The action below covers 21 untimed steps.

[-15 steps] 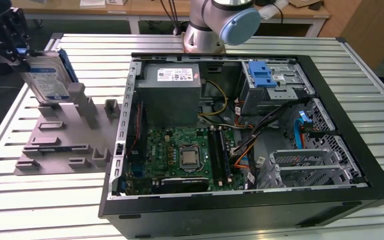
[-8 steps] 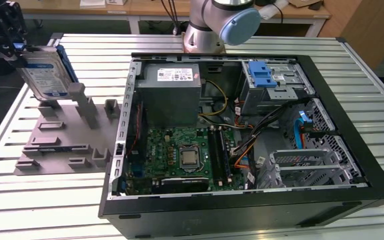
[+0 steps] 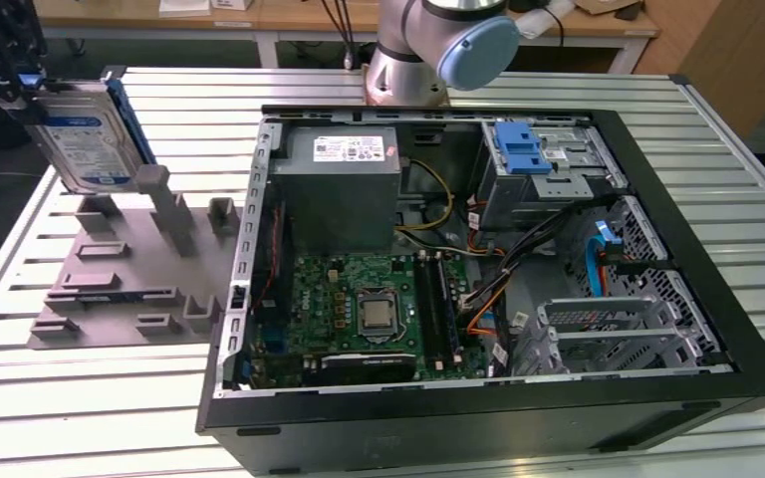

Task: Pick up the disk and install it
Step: 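Pick up the disk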

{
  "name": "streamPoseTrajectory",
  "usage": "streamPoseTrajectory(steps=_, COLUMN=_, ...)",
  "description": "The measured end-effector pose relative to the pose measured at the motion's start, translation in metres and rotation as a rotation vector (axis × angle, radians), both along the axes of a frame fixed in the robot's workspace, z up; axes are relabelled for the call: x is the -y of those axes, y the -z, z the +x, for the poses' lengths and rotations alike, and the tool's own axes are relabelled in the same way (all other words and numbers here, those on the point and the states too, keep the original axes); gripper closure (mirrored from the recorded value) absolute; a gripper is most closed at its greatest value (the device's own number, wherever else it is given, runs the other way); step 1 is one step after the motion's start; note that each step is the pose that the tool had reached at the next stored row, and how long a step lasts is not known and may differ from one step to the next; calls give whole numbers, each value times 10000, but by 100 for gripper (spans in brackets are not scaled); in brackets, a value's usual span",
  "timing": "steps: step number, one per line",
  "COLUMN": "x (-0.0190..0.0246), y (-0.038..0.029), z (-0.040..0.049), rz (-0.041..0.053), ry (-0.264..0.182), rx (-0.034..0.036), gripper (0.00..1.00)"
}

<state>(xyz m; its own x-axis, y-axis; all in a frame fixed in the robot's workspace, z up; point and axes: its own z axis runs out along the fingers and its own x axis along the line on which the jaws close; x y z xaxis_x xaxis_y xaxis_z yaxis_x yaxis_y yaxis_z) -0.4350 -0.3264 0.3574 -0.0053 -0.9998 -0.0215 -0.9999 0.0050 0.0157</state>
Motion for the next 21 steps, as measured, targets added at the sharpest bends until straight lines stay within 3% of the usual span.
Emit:
streamPoseTrajectory(steps=11, x=0, y=-157, z=0, rz=0, ry=0, rx=0, gripper=63)
streamPoseTrajectory(steps=21, x=0, y=-172, z=0, rz=-1, ry=0, rx=-3, gripper=63)
